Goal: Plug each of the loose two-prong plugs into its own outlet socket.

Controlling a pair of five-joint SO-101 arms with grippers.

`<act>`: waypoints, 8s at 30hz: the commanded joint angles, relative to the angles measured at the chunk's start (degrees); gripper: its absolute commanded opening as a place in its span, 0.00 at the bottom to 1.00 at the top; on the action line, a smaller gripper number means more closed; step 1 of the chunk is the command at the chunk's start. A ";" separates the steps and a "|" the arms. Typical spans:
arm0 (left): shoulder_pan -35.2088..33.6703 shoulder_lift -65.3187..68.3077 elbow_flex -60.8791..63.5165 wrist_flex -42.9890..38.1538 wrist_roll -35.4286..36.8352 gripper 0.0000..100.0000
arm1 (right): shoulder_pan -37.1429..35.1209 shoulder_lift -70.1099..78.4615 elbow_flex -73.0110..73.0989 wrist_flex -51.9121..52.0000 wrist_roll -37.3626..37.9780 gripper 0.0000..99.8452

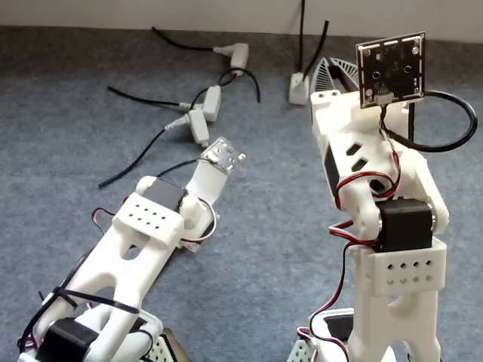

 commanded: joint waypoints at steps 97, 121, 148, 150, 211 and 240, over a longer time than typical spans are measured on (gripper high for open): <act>-10.77 12.00 -27.47 18.02 -20.66 0.01 | -0.31 -0.04 -2.59 -0.13 -0.53 0.01; 6.99 -25.63 9.71 -42.73 7.03 0.01 | 6.29 6.11 -3.03 -1.98 -4.13 0.01; 12.88 -38.99 34.24 -80.88 8.53 0.01 | -26.24 3.21 0.92 5.67 -0.35 0.01; 12.62 -38.99 34.24 -80.79 8.53 0.01 | -26.33 3.47 2.59 3.82 -0.09 0.01; 12.62 -38.64 32.84 -80.62 8.62 0.01 | -5.58 4.88 7.69 -11.12 -3.08 0.01; 3.82 -8.84 -17.27 -11.96 2.11 0.01 | -1.54 5.14 -1.01 -3.38 -3.08 0.01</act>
